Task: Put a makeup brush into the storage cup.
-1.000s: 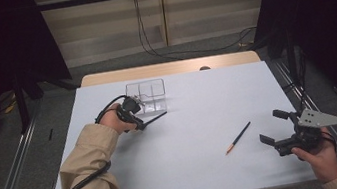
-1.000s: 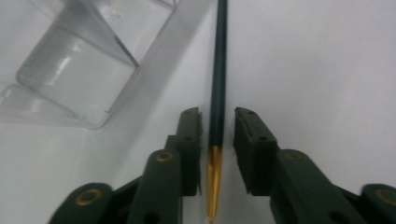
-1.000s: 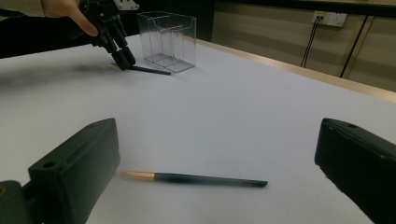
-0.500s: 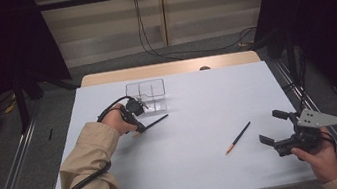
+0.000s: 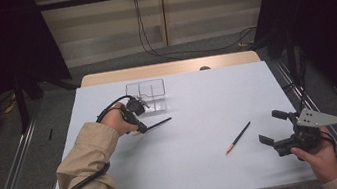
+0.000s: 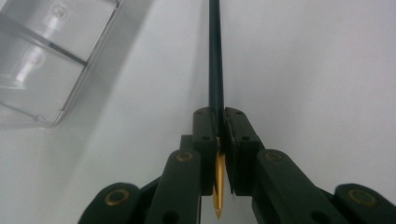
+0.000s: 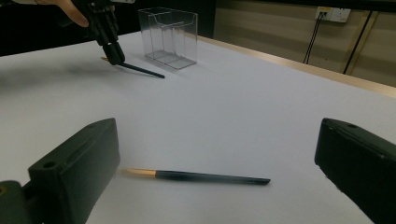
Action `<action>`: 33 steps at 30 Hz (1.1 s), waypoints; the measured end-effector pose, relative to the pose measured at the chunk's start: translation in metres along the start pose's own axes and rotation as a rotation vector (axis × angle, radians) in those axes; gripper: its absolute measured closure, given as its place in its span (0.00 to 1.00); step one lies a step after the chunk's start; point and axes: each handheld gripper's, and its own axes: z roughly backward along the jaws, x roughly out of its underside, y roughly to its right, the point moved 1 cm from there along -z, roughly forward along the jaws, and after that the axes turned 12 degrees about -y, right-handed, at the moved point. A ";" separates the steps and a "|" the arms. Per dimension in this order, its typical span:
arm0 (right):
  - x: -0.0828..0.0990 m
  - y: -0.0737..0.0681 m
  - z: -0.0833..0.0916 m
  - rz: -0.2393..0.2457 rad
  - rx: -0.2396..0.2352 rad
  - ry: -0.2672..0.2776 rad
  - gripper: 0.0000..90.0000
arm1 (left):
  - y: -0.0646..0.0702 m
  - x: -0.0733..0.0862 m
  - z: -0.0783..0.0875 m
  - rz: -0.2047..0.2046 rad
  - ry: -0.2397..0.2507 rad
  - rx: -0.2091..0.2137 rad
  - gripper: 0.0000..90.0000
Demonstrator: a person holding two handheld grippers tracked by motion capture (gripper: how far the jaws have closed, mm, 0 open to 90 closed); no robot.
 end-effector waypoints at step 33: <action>0.000 -0.001 0.000 0.008 -0.003 -0.001 0.00 | 0.011 -0.024 -0.014 -0.055 -0.132 -0.062 0.93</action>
